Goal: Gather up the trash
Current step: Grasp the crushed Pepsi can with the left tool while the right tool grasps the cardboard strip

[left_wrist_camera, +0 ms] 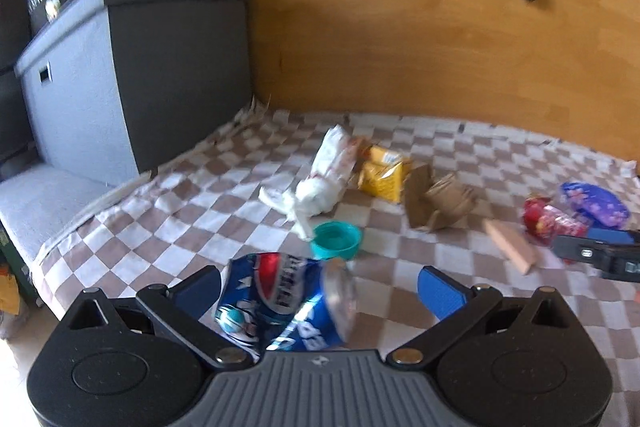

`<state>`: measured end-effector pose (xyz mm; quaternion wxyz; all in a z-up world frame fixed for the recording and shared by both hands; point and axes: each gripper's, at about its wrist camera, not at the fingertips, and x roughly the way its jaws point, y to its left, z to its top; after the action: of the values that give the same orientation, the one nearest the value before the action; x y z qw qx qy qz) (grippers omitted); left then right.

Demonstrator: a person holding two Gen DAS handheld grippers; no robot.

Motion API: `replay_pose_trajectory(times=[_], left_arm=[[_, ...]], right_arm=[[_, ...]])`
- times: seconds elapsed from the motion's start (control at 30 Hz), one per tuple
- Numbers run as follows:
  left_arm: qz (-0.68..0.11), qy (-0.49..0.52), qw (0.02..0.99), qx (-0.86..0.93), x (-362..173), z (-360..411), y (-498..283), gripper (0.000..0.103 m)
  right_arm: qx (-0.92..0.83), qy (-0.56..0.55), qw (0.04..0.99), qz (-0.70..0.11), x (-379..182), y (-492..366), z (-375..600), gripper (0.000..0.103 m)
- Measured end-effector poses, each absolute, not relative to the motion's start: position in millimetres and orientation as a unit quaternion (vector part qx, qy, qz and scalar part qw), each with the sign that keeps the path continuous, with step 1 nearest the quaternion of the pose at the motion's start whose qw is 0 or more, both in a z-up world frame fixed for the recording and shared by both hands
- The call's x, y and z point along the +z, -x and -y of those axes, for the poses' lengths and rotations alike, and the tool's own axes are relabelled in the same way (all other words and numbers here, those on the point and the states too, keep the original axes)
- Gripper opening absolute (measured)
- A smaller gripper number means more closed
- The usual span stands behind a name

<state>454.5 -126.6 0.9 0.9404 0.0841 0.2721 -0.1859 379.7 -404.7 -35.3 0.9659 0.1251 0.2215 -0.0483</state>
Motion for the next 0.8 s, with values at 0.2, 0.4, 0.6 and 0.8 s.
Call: replay_pose_trajectory(times=[0.2,0.4,0.6,0.8], left_arm=[[-0.363,-0.093,0.908,-0.187,4,126,-507,0.103],[-0.422,-0.136,0.877,-0.187,-8,138,-531,0.103],[-0.444,-0.129,0.869,-0.179,-19,141,-544,0.101],[-0.455,-0.129,0.866,-0.162,-26,143,-551,0.091]], right_arm=[[-0.058,-0.14,0.961,-0.23,-46,-389,417,0.085],[-0.052,-0.142,0.96,-0.234,-53,-398,421,0.085],[-0.014,-0.13,0.96,-0.246,-55,-412,411,0.076],[-0.038,-0.136,0.951,-0.274,-62,-436,401,0.075]])
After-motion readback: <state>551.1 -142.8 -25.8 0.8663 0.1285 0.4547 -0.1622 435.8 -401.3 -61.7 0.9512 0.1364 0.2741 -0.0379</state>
